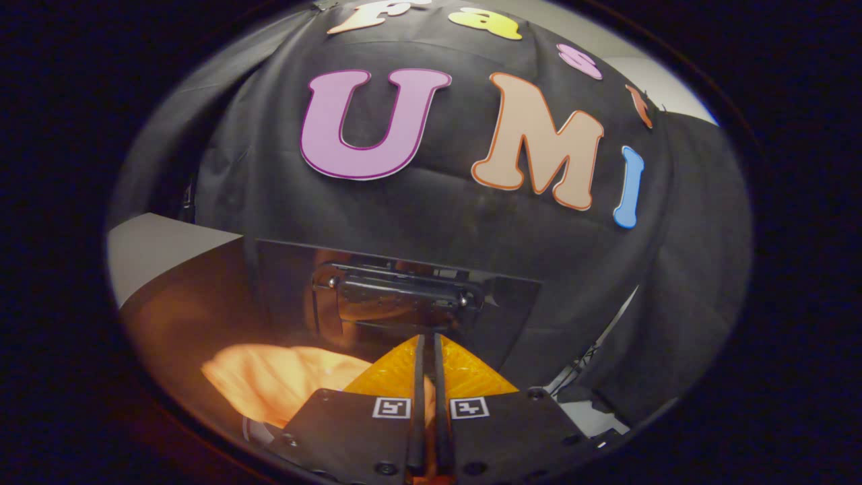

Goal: Put the clothes into the washing machine and then close the washing machine lid.

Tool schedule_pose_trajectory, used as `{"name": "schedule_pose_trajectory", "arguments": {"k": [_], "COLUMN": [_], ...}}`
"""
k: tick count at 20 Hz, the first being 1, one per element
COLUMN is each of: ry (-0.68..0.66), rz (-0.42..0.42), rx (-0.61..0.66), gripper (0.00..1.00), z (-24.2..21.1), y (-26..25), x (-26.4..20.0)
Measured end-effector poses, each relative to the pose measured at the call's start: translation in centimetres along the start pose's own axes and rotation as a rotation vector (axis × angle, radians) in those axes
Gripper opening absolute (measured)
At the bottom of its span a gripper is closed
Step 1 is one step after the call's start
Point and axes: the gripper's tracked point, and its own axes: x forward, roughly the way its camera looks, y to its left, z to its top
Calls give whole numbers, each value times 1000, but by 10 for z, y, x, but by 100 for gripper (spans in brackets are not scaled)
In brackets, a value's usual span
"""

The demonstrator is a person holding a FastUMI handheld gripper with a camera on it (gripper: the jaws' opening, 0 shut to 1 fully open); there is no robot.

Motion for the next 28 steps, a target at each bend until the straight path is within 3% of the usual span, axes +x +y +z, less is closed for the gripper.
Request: {"name": "schedule_pose_trajectory", "arguments": {"k": [2, 16, 23, 25, 28], "ry": [-23, -63, -67, -64, -60], "rz": [5, 68, 102, 112, 120], "rx": [15, 75, 126, 139, 148], "gripper": [3, 2, 36, 37, 65], "z": [5, 17, 29, 34, 44], "y": [1, 8, 15, 19, 24], "x": [0, -24, -20, -12, 0]}}
